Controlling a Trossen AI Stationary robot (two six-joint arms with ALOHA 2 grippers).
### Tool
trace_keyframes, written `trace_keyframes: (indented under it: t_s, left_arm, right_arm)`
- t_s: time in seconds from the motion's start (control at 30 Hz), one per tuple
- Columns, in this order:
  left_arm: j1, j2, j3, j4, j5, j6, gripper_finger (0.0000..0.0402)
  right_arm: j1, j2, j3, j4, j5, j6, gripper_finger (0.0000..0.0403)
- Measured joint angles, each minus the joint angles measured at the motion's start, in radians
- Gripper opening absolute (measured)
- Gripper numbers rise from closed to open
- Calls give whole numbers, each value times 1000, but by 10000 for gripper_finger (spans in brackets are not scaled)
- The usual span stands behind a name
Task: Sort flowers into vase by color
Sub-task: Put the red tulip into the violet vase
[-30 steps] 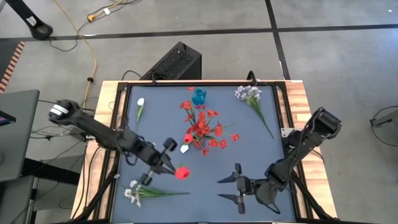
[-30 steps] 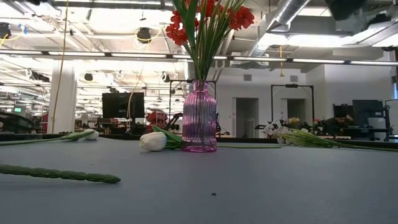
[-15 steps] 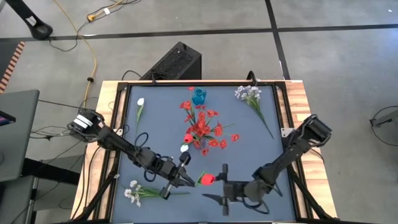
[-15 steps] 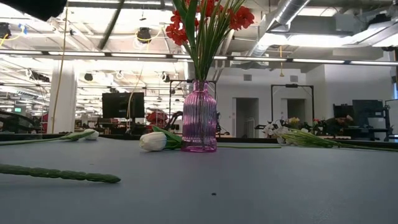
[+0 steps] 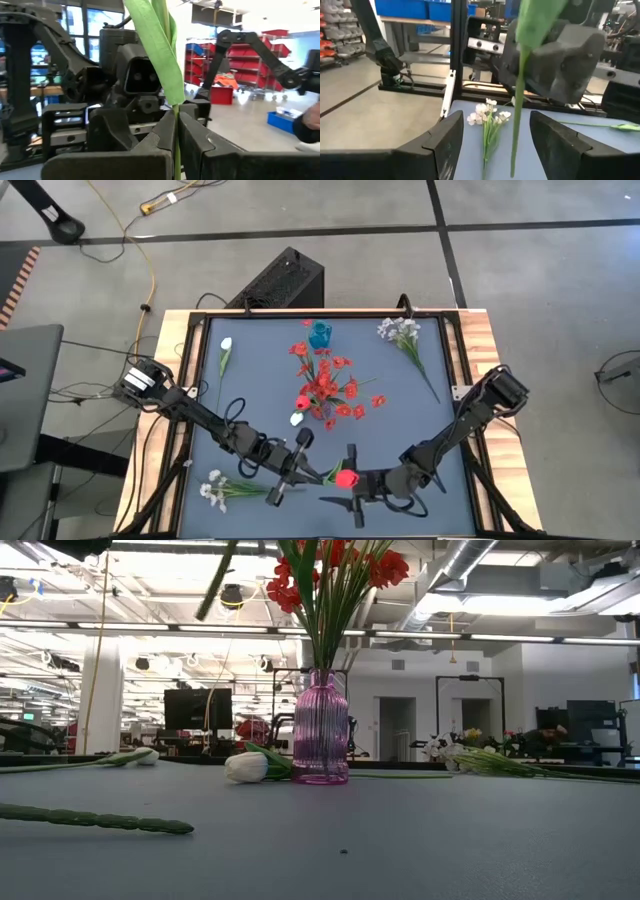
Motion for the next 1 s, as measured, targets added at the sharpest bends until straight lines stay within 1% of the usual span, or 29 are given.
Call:
trace_keyframes:
  t_s: [0.1,0.23,0.33,0.57,0.7,0.87,0.93,1.0]
  left_arm:
    - [0,0,0,-1,-28,5,0]
    - [0,0,0,8,-50,6,0]
    - [0,0,0,3,-50,7,0]
    - [0,0,0,-2,-49,7,0]
    - [0,0,0,-4,-30,7,0]
    - [0,0,0,-19,-13,3,1]
    - [0,-1,1,-42,-5,5,9]
    - [0,-13,1,-97,-1,-1,22]
  right_arm:
    - [-10,-1,0,12,1,-1,246]
    - [-24,-1,0,9,1,-1,220]
    - [-29,-1,0,9,2,-1,189]
    - [-19,-1,0,5,3,-28,103]
    - [-17,-1,-1,5,5,-43,67]
    - [-13,-1,-1,3,6,-46,34]
    - [-5,-5,-2,-8,9,-52,25]
    - [12,-26,-3,-27,10,-69,25]
